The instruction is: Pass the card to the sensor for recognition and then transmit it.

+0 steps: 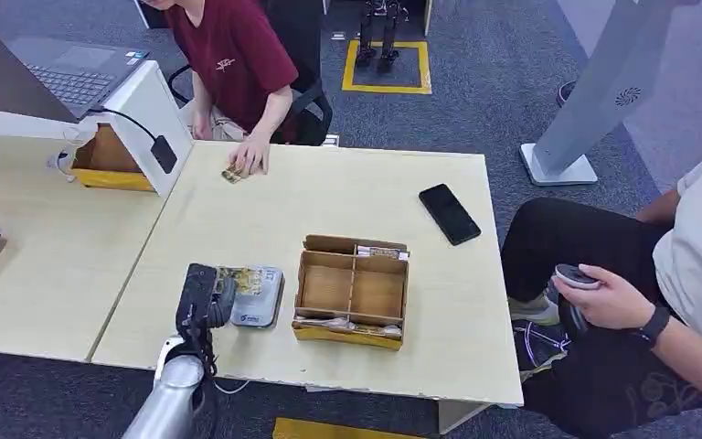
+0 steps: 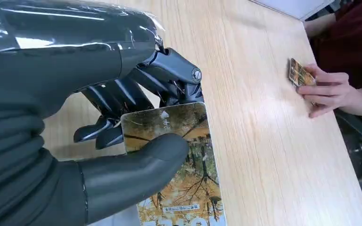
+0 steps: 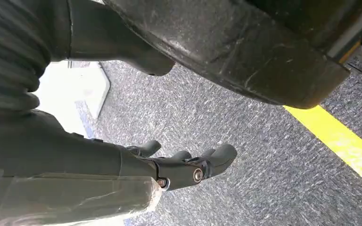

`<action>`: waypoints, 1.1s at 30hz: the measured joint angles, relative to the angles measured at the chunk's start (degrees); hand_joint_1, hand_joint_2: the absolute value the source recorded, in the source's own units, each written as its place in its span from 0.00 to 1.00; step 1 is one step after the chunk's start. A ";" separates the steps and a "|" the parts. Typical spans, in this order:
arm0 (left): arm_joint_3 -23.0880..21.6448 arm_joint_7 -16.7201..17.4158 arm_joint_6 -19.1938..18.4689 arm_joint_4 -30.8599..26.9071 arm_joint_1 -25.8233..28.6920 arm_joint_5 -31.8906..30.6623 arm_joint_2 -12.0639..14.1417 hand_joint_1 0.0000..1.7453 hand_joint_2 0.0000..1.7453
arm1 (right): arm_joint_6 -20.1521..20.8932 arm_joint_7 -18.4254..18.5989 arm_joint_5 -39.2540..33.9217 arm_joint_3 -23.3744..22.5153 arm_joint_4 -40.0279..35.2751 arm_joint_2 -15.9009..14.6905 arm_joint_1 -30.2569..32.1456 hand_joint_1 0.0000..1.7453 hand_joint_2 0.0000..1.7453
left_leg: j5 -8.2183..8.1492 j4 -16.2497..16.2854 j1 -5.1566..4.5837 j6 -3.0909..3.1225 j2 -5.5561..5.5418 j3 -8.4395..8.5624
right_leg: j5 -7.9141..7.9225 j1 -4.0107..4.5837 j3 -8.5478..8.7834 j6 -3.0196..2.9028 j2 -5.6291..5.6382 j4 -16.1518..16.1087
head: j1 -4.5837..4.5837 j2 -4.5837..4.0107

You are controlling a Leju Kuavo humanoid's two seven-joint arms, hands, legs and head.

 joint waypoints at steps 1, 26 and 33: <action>0.15 -0.04 0.43 0.39 -0.12 -0.39 0.00 1.00 1.00 | 0.00 0.00 0.09 0.00 0.00 0.00 0.00 0.00 1.00 | 0.00 0.00 0.00 0.00 0.00 0.00 | 0.00 0.00 0.00 0.00 0.00 0.00 | 0.00 0.00; 0.72 1.37 3.86 4.04 -0.13 -10.87 -1.11 1.00 1.00 | 0.07 -0.02 0.87 -0.55 0.00 0.15 -0.02 0.00 1.00 | 0.00 0.00 0.00 0.00 0.00 0.00 | 0.00 0.00 0.00 0.00 0.01 0.00 | -0.02 0.00; -0.42 5.01 11.58 5.92 -0.56 -24.90 -1.33 1.00 1.00 | 0.24 0.00 1.27 -0.59 -0.02 0.24 -0.05 0.00 1.00 | 0.00 0.00 0.00 0.00 0.00 0.01 | 0.00 0.00 0.01 0.00 0.01 0.00 | -0.02 0.00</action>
